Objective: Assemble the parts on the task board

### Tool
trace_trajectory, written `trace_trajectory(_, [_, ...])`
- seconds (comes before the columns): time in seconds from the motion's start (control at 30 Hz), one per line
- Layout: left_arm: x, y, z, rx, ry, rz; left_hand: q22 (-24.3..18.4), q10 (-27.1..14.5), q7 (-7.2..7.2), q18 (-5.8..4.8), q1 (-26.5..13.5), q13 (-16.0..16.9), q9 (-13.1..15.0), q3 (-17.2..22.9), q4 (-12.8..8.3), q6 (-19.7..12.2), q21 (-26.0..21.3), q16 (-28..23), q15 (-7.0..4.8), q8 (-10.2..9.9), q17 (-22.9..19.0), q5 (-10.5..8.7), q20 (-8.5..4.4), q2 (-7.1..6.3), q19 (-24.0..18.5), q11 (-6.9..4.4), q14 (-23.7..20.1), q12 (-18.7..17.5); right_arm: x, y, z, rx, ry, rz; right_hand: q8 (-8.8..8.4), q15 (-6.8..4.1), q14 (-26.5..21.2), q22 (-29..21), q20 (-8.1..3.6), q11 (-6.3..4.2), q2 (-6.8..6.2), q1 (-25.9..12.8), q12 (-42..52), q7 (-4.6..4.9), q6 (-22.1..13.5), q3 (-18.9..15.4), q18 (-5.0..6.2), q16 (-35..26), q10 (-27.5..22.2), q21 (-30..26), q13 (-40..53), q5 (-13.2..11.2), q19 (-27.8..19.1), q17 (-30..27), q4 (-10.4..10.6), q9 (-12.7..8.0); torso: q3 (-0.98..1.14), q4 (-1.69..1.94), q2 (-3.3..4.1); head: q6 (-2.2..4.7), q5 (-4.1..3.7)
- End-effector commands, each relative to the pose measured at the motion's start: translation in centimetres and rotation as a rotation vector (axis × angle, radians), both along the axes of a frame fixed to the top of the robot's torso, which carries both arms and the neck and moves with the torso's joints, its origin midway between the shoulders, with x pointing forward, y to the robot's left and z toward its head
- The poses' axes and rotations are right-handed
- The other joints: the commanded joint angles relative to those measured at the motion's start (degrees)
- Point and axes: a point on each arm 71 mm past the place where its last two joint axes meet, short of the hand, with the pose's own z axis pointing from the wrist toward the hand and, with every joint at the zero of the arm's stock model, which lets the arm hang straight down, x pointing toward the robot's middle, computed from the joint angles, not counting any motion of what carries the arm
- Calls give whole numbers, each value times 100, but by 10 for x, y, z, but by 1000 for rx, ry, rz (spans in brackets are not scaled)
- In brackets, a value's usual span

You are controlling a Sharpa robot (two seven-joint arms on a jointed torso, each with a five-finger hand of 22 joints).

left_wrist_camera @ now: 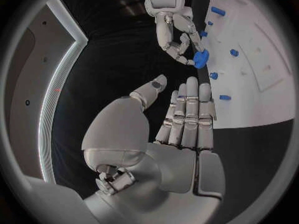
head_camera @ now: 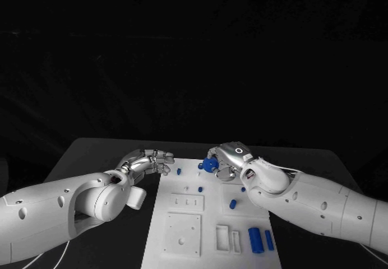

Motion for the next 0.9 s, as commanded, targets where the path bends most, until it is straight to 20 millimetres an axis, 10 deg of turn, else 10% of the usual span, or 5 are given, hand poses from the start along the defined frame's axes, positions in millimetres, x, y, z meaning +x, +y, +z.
trace_trajectory(0.03, [-1,-3,2,-6,-9,-9,120,19,27,73,-67,-4,-1,38,-4,13,23,23,-10,-25,5,-16,-30,-2,-22,20,-39,-28,-1,13,2,-27,-55,0,90,-16,28,88,-1,-8,-68,-13,14,67,364,2,711,-34,28,38,363,-16,56,8,26,108,-2,10,6,6,6])
trace_trajectory(0.9, [1,-7,1,-6,-9,-16,119,22,26,74,-68,-3,0,46,-10,14,28,25,-9,-25,4,-15,-29,-1,-26,19,-41,-31,3,51,-28,-123,-6,21,71,-11,33,87,10,-3,-115,-14,-49,72,348,13,711,-54,-29,44,320,-67,53,19,56,103,5,2,9,-59,51])
